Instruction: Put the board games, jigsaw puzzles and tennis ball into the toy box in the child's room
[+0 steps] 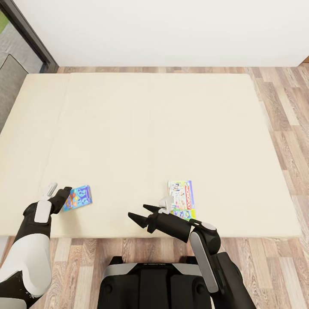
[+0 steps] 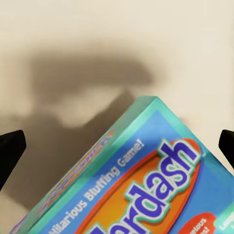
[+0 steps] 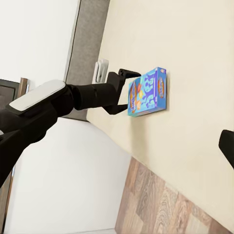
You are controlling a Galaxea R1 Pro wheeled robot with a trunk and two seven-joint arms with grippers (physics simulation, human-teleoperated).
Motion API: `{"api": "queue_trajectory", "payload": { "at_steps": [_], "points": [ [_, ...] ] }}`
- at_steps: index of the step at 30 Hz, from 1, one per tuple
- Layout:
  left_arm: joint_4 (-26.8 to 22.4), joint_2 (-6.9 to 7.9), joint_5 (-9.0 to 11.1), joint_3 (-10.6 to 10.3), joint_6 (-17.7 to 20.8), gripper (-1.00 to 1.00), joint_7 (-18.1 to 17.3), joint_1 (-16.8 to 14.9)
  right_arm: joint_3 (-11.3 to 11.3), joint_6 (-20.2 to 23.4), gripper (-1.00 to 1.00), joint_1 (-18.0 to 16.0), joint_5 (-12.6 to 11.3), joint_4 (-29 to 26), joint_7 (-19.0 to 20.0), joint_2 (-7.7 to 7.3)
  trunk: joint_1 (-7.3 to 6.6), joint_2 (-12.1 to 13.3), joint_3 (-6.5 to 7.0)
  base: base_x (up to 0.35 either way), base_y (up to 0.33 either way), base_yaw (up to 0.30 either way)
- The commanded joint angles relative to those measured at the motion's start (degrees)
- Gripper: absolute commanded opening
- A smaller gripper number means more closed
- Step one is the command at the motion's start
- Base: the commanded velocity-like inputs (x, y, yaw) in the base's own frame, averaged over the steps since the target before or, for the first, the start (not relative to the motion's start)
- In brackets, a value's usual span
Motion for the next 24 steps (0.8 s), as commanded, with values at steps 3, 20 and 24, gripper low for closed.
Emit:
{"api": "queue_trajectory", "payload": {
  "at_steps": [3,20,24],
  "points": [
    [1.1,-0.03,1.5,0.3,1.0,1.00,0.5,0.0,-0.1,0.4,1.00,0.0,-0.3,0.0,0.0,0.02,0.02,0.0,-0.03,0.000,-0.001,0.000],
    [-0.7,0.00,1.5,0.8,2.1,1.00,0.5,0.0,-0.1,0.4,1.00,0.0,-0.3,0.0,-0.1,0.02,0.02,0.0,-0.03,0.018,0.000,0.000],
    [-1.4,-0.02,1.5,1.1,3.0,1.00,0.5,0.0,-0.1,0.4,1.00,0.0,-0.3,0.0,-0.1,0.02,0.02,0.0,-0.03,0.002,0.000,0.000]
  ]
}}
